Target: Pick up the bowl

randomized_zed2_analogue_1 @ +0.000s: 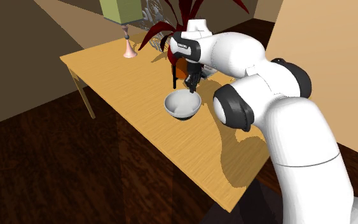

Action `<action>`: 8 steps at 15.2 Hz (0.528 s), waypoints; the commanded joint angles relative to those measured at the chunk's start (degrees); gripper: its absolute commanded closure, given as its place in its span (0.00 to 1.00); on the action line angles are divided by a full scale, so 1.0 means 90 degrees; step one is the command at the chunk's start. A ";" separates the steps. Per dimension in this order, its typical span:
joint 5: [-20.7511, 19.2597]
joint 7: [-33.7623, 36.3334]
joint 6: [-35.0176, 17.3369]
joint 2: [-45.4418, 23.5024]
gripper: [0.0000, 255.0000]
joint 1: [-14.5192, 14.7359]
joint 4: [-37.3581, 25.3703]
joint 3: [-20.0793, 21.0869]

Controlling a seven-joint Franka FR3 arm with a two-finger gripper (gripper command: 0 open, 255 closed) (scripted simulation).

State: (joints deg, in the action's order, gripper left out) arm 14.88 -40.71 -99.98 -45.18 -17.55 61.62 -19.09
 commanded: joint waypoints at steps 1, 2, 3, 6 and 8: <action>-0.0012 0.0007 0.0135 0.0044 1.00 -0.0013 -0.0095 -0.0009; -0.0017 0.0016 0.0215 0.0052 1.00 -0.0023 -0.0170 -0.0011; -0.0021 0.0024 0.0297 0.0057 1.00 -0.0034 -0.0249 -0.0013; -0.0029 0.0052 0.0552 0.0057 1.00 -0.0072 -0.0511 -0.0015; -0.0032 0.0071 0.0733 0.0043 1.00 -0.0103 -0.0712 -0.0015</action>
State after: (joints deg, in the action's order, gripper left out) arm 14.57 -40.26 -94.43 -44.50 -18.30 56.61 -19.27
